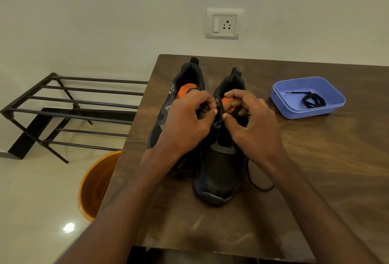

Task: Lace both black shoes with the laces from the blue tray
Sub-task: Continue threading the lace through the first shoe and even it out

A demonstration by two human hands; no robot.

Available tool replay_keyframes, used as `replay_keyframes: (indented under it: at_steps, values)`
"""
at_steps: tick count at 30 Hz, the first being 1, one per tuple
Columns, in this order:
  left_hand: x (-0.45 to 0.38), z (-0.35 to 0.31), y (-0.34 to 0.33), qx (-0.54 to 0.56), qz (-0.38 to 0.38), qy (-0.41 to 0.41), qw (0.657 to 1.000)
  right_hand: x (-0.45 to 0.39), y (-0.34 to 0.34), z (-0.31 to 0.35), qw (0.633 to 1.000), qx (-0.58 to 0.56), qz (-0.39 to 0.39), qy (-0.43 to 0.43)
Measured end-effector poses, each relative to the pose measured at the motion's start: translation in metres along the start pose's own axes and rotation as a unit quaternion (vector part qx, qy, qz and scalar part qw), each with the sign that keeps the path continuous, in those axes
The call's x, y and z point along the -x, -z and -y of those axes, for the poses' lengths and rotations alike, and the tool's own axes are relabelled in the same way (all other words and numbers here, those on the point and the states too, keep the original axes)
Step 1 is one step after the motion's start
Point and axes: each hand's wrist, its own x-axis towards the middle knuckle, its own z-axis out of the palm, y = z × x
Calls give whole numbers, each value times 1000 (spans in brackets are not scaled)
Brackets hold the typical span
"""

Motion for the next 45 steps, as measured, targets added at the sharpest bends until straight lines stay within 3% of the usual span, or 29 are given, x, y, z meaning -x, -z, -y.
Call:
replay_keyframes:
  at_steps: [4, 7, 10, 12, 19, 22, 23, 25, 26, 27, 29, 31, 34, 36, 37, 39, 42, 45]
  values:
    - [-6, -12, 12, 177, -42, 36, 983, 0, 2, -9, 995, 86, 35, 30]
    - [-11, -18, 17, 268, -112, 78, 954, -2, 2, -14, 997, 46, 64, -7]
    - [-8, -10, 9, 75, -53, 52, 994, -2, 2, -16, 997, 40, 69, -3]
    - [-4, -4, 1, -19, 12, 45, 999, -3, 2, -17, 997, 41, 70, 0]
    - [-3, -2, 1, -73, 39, 42, 996, -2, 1, -17, 996, 28, 78, -10]
    - [-5, -12, 7, 86, -9, 50, 995, -1, 2, -16, 996, 21, 81, -13]
    - [-8, -17, 13, 191, -50, 71, 978, -2, 3, -16, 996, 19, 84, -16]
    - [-13, -22, 23, 395, -111, 105, 906, -2, 4, -15, 996, 16, 90, -21]
    - [-14, -19, 24, 437, -120, 118, 884, -2, 4, -16, 995, 16, 91, -21]
    - [-14, -16, 24, 410, -121, 135, 894, -1, 4, -16, 995, 16, 92, -20]
    - [-10, -6, 18, 240, -96, 143, 956, -1, 3, -15, 995, 10, 94, -21]
    - [-6, 0, 10, 85, -38, 99, 991, -1, 2, -14, 996, 2, 91, -19]
    - [-5, 2, 4, -57, 46, 50, 996, -2, 2, -14, 996, 4, 91, -17]
    - [-6, 2, 6, -98, 44, 31, 994, -2, 2, -15, 996, 1, 89, -20]
    - [-6, 1, 6, -76, 27, 25, 996, -1, 2, -15, 996, 1, 88, -20]
    - [-8, -6, 12, 70, -33, 44, 996, -2, 3, -15, 995, 3, 94, -20]
    - [-15, -9, 22, 265, -129, 73, 953, -2, 5, -16, 994, -2, 106, -29]
    - [-12, -7, 21, 277, -80, 117, 950, -2, 4, -15, 994, -4, 104, -23]
